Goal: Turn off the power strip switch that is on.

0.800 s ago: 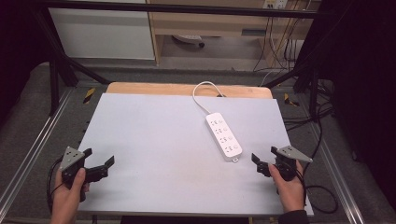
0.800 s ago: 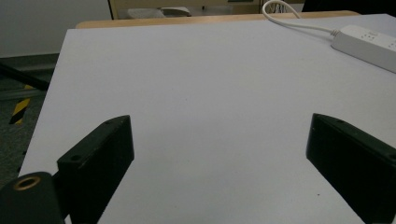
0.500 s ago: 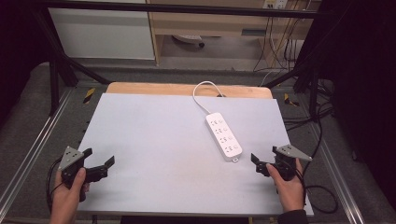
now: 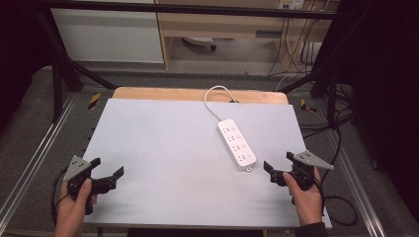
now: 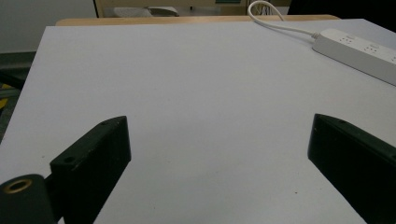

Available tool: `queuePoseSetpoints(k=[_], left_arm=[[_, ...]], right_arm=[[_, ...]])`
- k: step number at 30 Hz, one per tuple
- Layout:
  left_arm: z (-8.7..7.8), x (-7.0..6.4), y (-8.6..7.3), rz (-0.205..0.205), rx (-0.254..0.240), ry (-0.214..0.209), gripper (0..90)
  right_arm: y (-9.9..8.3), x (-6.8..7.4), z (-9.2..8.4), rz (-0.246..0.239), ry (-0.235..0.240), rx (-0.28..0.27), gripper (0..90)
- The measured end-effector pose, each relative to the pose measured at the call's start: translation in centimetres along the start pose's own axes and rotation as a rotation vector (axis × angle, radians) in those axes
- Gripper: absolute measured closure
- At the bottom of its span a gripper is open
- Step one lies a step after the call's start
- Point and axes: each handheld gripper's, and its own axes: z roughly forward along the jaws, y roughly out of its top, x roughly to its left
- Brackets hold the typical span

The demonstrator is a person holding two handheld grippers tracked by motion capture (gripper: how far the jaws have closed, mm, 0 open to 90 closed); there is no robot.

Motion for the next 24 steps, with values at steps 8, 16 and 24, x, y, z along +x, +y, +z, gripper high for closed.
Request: queuePoseSetpoints(k=[8, 16, 24], left_arm=[[0.3, -0.4, -0.1, 0.007, 0.017, -0.005, 5.9], [0.3, -0.5, -0.1, 0.009, 0.012, -0.020, 5.9], [0.3, -0.4, -0.1, 0.002, 0.012, -0.006, 5.9]], right_arm=[[2.5, 0.4, 0.6, -0.047, -0.003, -0.035, 7.5], [5.2, 0.7, 2.2, -0.046, 0.028, -0.018, 7.5], [7.9, 1.1, 4.1, -0.065, 0.016, -0.034, 3.9]])
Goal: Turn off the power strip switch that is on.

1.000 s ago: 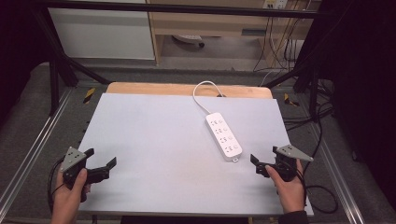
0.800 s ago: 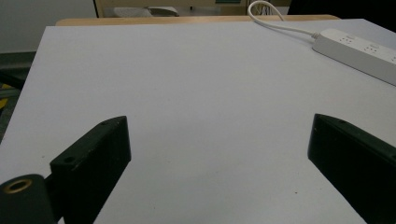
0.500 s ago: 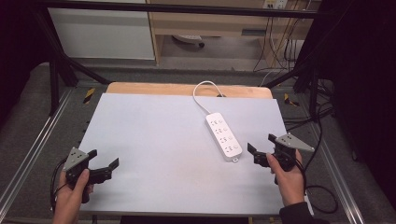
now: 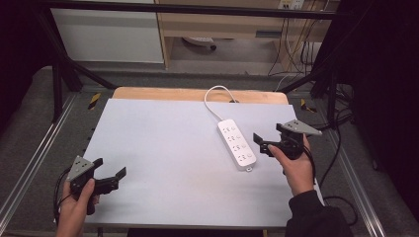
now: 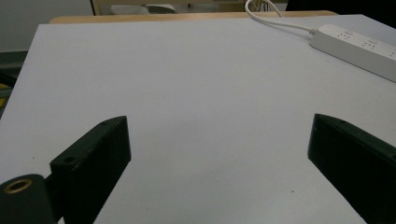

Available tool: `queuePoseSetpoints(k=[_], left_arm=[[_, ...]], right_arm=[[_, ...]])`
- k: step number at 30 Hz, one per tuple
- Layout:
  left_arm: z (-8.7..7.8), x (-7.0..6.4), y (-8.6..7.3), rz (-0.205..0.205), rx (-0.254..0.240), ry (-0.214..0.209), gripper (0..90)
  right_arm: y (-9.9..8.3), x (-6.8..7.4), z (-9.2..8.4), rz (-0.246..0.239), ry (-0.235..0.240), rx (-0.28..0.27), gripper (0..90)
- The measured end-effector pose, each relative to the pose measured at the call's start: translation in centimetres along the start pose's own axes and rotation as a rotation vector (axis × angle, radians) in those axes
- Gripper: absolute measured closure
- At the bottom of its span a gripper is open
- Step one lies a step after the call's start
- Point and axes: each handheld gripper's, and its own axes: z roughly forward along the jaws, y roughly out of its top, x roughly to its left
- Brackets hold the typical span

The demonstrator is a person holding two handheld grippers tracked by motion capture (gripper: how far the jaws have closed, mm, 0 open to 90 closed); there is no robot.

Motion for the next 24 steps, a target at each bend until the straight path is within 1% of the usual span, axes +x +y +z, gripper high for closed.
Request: queuePoseSetpoints(k=[1, 3, 5, 6, 7, 8, 9, 10, 11, 12, 13, 14, 15, 18, 21, 22, 23, 24], left_arm=[[0.0, 0.0, 0.0, 0.000, 0.000, 0.000, 5.9], [0.0, 0.1, 0.0, 0.000, 0.004, 0.001, 5.9], [0.1, 0.1, 0.0, 0.001, 0.006, -0.003, 5.9], [0.1, 0.1, 0.0, 0.001, 0.006, -0.001, 5.9], [0.1, 0.0, 0.0, 0.002, 0.006, -0.002, 5.9], [0.1, 0.0, 0.0, 0.003, 0.007, -0.003, 5.9], [0.1, 0.0, 0.0, -0.001, 0.007, -0.004, 5.9], [0.2, -0.1, 0.0, -0.002, 0.004, -0.004, 5.9], [0.2, -0.1, 0.0, 0.005, 0.004, -0.006, 5.9], [0.2, -0.2, 0.0, 0.006, 0.004, -0.010, 5.9], [0.2, -0.3, 0.0, 0.007, 0.004, -0.011, 5.9], [0.2, -0.3, 0.1, 0.010, 0.004, -0.012, 5.9], [0.2, -0.3, 0.1, 0.005, 0.003, -0.015, 5.9], [0.2, -0.2, 0.1, 0.005, 0.003, -0.014, 5.9], [0.3, -0.2, 0.0, -0.001, 0.005, -0.017, 5.9], [0.3, -0.2, 0.1, -0.001, 0.004, -0.017, 5.9], [0.3, -0.2, 0.1, 0.002, 0.005, -0.020, 5.9], [0.3, -0.2, 0.1, 0.002, 0.005, -0.020, 5.9]], right_arm=[[0.3, -0.1, 0.2, 0.003, -0.005, -0.004, 4.2], [0.7, -0.1, 0.6, 0.014, 0.005, -0.013, 4.8], [1.0, -0.1, 0.8, 0.009, 0.005, -0.011, 5.7], [1.5, -0.2, 1.0, -0.009, -0.010, -0.019, 7.8], [1.5, -0.2, 1.0, -0.009, -0.010, -0.019, 7.8], [1.9, -0.3, 1.2, -0.005, -0.010, -0.026, 14.0], [1.9, -0.3, 1.2, -0.005, -0.010, -0.026, 14.0], [2.2, -0.4, 1.6, -0.005, -0.015, -0.032, 16.7], [2.2, -0.4, 1.6, -0.005, -0.015, -0.032, 16.7], [2.5, -0.6, 1.9, -0.001, -0.023, -0.046, 21.4], [2.5, -0.6, 1.9, -0.001, -0.023, -0.046, 21.4], [2.7, -0.8, 2.4, 0.024, -0.010, -0.039, 22.7], [2.8, -0.9, 2.6, 0.030, -0.004, -0.035, 23.4], [3.0, -0.9, 3.3, 0.035, 0.004, -0.026, 26.9], [3.1, -0.9, 4.0, 0.031, -0.003, -0.022, 32.2], [3.1, -0.9, 4.0, 0.031, -0.003, -0.022, 32.2], [3.2, -0.9, 4.4, 0.038, -0.018, -0.038, 36.1], [3.3, -0.9, 4.7, 0.039, -0.022, -0.041, 38.0]])
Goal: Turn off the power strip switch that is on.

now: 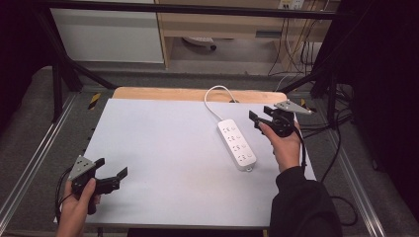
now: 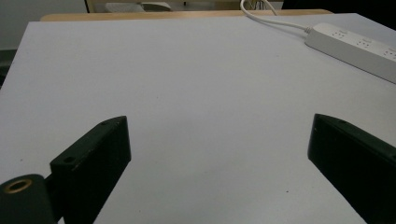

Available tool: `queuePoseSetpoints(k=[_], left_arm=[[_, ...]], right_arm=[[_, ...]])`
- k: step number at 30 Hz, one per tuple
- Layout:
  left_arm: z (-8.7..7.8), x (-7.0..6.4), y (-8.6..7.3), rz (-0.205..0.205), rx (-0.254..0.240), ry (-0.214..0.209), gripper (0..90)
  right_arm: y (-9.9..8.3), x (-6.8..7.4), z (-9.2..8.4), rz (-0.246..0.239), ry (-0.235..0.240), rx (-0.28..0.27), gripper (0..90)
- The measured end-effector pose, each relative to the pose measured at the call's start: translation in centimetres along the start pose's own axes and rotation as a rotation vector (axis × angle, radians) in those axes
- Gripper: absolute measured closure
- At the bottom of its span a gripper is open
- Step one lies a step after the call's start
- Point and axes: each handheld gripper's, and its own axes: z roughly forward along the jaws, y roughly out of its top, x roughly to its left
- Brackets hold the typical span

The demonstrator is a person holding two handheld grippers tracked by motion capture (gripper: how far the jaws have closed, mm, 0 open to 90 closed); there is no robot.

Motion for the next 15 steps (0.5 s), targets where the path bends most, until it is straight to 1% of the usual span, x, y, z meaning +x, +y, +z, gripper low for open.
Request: queuePoseSetpoints(k=[2, 4, 5, 6, 7, 8, 9, 10, 12, 14, 15], left_arm=[[0.0, 0.0, 0.0, 0.003, 0.001, 0.000, 5.9], [0.0, 0.0, 0.0, 0.001, 0.002, -0.001, 5.9], [0.0, 0.0, 0.0, 0.000, 0.002, -0.002, 5.9], [0.0, 0.0, 0.0, 0.001, 0.003, -0.001, 5.9], [0.0, 0.0, 0.0, 0.001, 0.003, -0.001, 5.9], [0.1, 0.0, 0.0, 0.001, 0.003, 0.000, 5.9], [0.1, -0.1, 0.0, -0.001, 0.003, -0.003, 5.9], [0.1, -0.1, 0.0, 0.002, 0.003, -0.003, 5.9], [0.1, -0.1, 0.0, 0.001, 0.006, -0.002, 5.9], [0.1, -0.1, 0.0, 0.000, 0.007, -0.002, 5.9], [0.1, -0.1, 0.0, 0.000, 0.007, -0.002, 5.9]], right_arm=[[0.1, 0.1, 0.4, -0.004, -0.010, -0.014, 43.8], [0.1, 0.1, 0.6, -0.007, -0.010, -0.015, 45.5], [0.1, 0.1, 0.9, -0.007, -0.015, -0.024, 50.2], [0.1, 0.1, 0.9, -0.007, -0.015, -0.024, 50.2], [0.0, 0.1, 1.3, -0.005, -0.019, -0.024, 55.5], [0.0, 0.1, 1.3, -0.005, -0.019, -0.024, 55.5], [-0.1, 0.1, 1.5, -0.006, -0.019, -0.024, 57.9], [-0.3, 0.2, 1.9, -0.009, -0.027, -0.019, 62.6], [-0.4, 0.2, 2.2, -0.005, -0.026, -0.011, 66.8], [-0.5, 0.2, 2.4, -0.008, -0.026, -0.008, 68.4], [-0.7, 0.4, 2.7, -0.014, -0.026, -0.004, 72.3]])
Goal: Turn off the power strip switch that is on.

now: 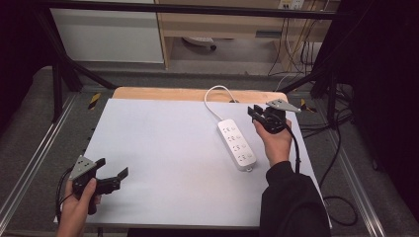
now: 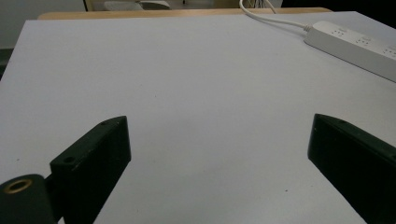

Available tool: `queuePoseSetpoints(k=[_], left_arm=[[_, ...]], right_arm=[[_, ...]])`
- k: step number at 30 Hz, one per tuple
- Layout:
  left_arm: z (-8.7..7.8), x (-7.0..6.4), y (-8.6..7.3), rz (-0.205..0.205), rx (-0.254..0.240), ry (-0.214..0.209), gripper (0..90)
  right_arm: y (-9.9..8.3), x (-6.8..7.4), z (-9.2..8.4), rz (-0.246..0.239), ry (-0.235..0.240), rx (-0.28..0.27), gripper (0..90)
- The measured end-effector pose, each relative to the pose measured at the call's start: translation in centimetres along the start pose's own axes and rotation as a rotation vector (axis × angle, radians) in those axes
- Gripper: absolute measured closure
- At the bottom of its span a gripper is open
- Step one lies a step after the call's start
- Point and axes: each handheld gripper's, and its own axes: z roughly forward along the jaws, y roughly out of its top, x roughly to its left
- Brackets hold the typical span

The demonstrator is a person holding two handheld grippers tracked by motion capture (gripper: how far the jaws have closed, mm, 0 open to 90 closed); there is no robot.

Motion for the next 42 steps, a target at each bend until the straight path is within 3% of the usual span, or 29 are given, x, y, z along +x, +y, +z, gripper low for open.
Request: queuePoseSetpoints(k=[7, 20, 34, 42], left_arm=[[0.0, 0.0, 0.0, 0.002, 0.000, 0.002, 5.9], [0.1, 0.0, 0.0, 0.003, 0.007, 0.004, 5.9], [0.1, 0.0, 0.0, 0.006, 0.008, 0.003, 5.9], [0.1, 0.0, -0.1, 0.007, 0.009, 0.004, 5.9]], right_arm=[[-0.4, 0.5, 0.9, -0.010, -0.006, 0.003, 81.1], [-0.8, 0.3, 1.7, -0.004, -0.008, 0.012, 89.4], [-1.1, 0.4, 2.3, -0.002, -0.003, 0.020, 90.0], [-1.6, 0.6, 3.0, -0.010, 0.005, 0.056, 90.0]])
